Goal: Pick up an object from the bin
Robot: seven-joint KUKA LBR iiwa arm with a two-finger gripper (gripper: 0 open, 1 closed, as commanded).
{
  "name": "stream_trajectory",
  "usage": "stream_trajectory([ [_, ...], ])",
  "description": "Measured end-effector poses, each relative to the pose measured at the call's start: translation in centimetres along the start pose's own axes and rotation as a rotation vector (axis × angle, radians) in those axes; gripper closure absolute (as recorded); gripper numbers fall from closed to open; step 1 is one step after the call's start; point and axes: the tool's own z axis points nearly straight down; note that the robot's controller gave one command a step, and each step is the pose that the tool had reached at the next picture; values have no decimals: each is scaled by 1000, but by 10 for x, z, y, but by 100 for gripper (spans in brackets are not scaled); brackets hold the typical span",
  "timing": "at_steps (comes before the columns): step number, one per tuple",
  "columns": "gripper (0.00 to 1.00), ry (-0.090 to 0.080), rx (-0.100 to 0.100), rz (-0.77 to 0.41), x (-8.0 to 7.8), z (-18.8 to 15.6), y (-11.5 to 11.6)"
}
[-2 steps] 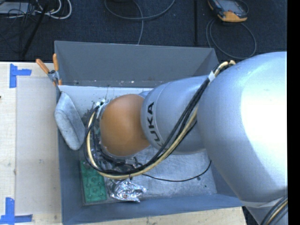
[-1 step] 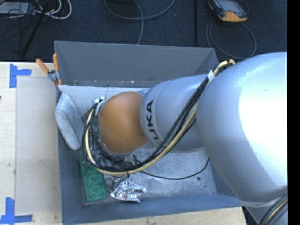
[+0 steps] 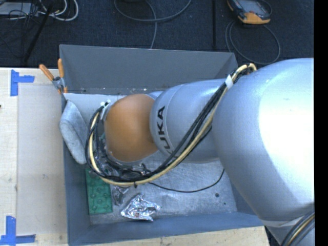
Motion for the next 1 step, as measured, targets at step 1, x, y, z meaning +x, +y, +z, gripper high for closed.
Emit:
stream_trajectory([
  [1,0,-14,3,-166,28,5,10],
])
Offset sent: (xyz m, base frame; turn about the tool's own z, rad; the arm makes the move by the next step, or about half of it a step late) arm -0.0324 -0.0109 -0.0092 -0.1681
